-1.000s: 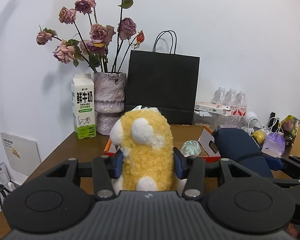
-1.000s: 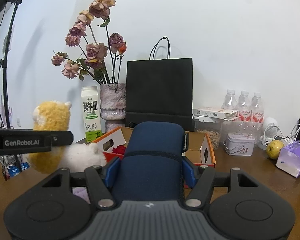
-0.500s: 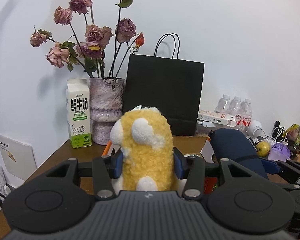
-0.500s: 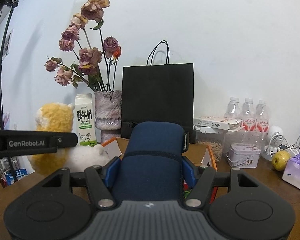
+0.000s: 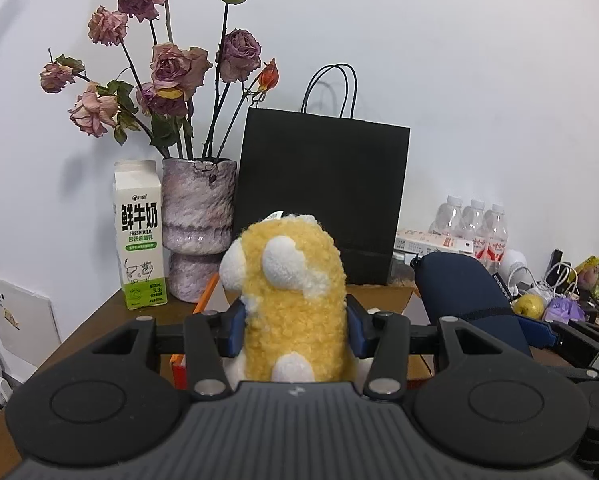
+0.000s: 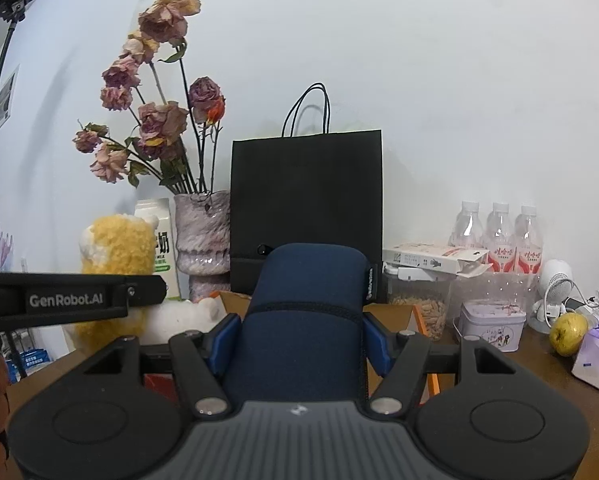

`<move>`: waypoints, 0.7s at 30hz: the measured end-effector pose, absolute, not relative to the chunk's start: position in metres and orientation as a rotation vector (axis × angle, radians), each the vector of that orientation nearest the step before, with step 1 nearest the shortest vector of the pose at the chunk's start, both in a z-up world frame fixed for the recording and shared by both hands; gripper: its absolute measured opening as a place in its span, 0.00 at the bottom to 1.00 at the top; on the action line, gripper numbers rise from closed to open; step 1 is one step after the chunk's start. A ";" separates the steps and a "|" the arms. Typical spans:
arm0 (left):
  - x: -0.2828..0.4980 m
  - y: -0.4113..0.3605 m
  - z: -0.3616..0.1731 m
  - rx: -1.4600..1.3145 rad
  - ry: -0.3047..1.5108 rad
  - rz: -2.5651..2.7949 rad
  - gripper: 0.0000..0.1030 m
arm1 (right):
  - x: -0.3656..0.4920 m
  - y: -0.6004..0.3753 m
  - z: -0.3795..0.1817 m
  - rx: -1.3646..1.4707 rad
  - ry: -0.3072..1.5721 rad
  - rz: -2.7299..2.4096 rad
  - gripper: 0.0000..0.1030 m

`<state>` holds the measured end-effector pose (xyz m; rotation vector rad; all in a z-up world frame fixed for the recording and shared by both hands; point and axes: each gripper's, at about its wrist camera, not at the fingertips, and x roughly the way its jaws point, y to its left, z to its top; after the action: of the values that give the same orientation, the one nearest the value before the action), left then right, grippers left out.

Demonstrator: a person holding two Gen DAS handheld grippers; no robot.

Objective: Organize objects
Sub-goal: 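Carry the plush toy and navy case with both tools over the red box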

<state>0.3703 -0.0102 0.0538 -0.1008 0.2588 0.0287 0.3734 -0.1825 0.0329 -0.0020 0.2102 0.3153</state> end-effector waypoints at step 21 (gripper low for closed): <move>0.443 -0.007 0.050 -0.129 0.287 0.025 0.47 | 0.446 -0.177 0.033 0.002 0.205 0.300 0.61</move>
<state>0.4430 -0.0073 0.0504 -0.1291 0.2869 0.0254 0.4461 -0.1771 0.0331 0.0018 0.2048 0.3004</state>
